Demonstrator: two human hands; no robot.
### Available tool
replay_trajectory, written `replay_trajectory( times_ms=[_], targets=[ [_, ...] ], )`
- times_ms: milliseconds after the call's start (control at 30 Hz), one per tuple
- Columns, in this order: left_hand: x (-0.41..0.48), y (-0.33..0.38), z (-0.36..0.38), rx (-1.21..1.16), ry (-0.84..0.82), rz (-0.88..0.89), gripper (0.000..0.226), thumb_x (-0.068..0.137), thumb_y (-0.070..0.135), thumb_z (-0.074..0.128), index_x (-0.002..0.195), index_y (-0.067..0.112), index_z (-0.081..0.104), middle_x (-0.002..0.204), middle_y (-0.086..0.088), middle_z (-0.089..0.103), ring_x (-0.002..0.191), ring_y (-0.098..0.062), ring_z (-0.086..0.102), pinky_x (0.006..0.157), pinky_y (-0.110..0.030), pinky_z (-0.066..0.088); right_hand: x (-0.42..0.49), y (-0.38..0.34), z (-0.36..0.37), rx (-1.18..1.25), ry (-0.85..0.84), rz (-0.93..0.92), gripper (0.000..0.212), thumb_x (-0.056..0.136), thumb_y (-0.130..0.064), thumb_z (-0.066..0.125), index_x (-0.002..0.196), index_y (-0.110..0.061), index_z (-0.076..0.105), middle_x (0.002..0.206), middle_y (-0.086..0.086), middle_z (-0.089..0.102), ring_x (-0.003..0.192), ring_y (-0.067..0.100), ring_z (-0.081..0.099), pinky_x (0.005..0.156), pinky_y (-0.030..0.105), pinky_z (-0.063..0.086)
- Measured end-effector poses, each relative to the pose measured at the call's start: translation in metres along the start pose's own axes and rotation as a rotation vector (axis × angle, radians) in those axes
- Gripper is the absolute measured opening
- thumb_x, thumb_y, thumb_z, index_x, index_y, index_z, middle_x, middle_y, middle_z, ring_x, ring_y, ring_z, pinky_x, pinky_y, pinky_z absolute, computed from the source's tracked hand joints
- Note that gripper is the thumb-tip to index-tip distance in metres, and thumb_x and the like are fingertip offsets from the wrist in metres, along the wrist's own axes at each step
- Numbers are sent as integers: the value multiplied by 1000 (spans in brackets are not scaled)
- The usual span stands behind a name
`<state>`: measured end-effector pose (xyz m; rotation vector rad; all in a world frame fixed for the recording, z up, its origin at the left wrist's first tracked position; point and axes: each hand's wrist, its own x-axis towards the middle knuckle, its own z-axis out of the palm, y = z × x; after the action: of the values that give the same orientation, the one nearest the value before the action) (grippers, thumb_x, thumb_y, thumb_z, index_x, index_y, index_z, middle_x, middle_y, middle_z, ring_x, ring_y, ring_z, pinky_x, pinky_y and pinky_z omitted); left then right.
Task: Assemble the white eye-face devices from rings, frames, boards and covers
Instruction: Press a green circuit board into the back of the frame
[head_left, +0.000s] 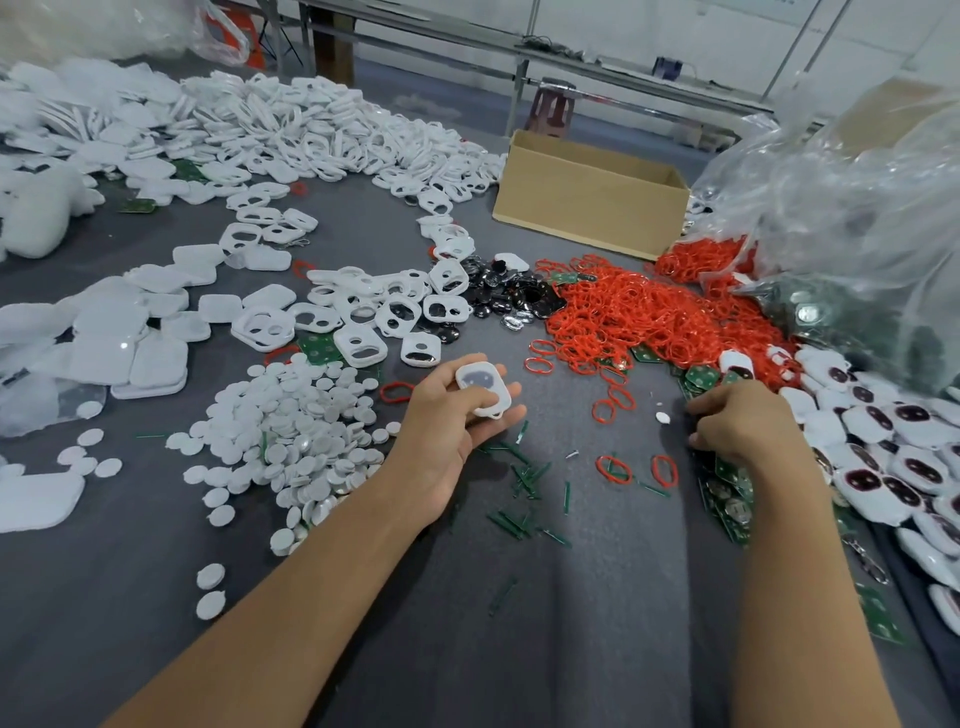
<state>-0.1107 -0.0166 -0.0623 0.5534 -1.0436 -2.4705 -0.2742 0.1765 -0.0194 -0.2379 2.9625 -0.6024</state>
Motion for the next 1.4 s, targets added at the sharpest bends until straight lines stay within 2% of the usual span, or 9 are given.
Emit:
replay_trajectory(
  times_ms=[100,233,400,633,767,933,1067,1200,1400],
  targets=[
    [-1,0,1,8,-9,-2,27,92,-13,45,109,4,56,121,-20,61,107,-32,66,75,-34,61,-1,-1,2,-16,17,9,27,77,8,67,101,-3,73,111,21,66,95,34,59,81,38,51],
    [-1,1,1,13,-15,3,28,92,-14,44,111,2,56,125,-22,59,102,-30,67,77,-35,61,-2,4,2,-166,126,87,35,79,-8,64,114,-12,65,125,21,53,117,41,48,98,43,43],
    [-2,1,3,12,-11,-1,30,91,-15,44,113,2,55,126,-24,58,104,-32,66,74,-34,61,-2,4,4,-143,111,144,27,78,-8,55,102,-6,66,107,23,63,104,42,56,94,45,46],
    [-3,3,2,19,-19,-5,29,91,-15,44,110,3,57,126,-24,59,103,-31,67,70,-32,60,5,6,9,-186,96,114,33,83,-9,55,115,-5,63,120,24,56,113,43,49,97,43,39],
    [-3,3,2,20,-22,-3,30,91,-15,42,112,3,56,124,-23,60,101,-30,67,71,-32,60,3,9,11,-148,167,147,49,86,-17,65,126,2,45,132,27,41,120,47,39,100,46,34],
    [-2,3,2,2,-22,-4,30,91,-16,42,110,3,56,120,-21,61,101,-30,67,69,-32,60,1,13,10,10,260,97,15,76,-7,72,89,-1,69,95,24,67,89,37,59,71,36,44],
    [-2,3,2,-5,-23,-3,30,91,-16,43,110,4,56,118,-21,62,100,-30,67,70,-33,61,-2,9,6,150,295,38,18,71,-3,76,89,-6,73,91,17,69,89,35,63,74,35,49],
    [0,2,2,12,-22,-4,30,91,-15,43,112,4,56,121,-21,61,104,-30,67,71,-34,61,1,4,2,205,306,4,20,74,-4,74,65,-19,66,75,9,67,77,30,64,68,33,50],
    [2,1,1,24,-28,-8,29,92,-15,43,110,4,57,123,-21,61,109,-30,65,72,-34,61,-2,-3,1,544,164,-125,13,77,2,73,79,-10,71,68,11,68,64,23,67,66,33,56]
  ],
)
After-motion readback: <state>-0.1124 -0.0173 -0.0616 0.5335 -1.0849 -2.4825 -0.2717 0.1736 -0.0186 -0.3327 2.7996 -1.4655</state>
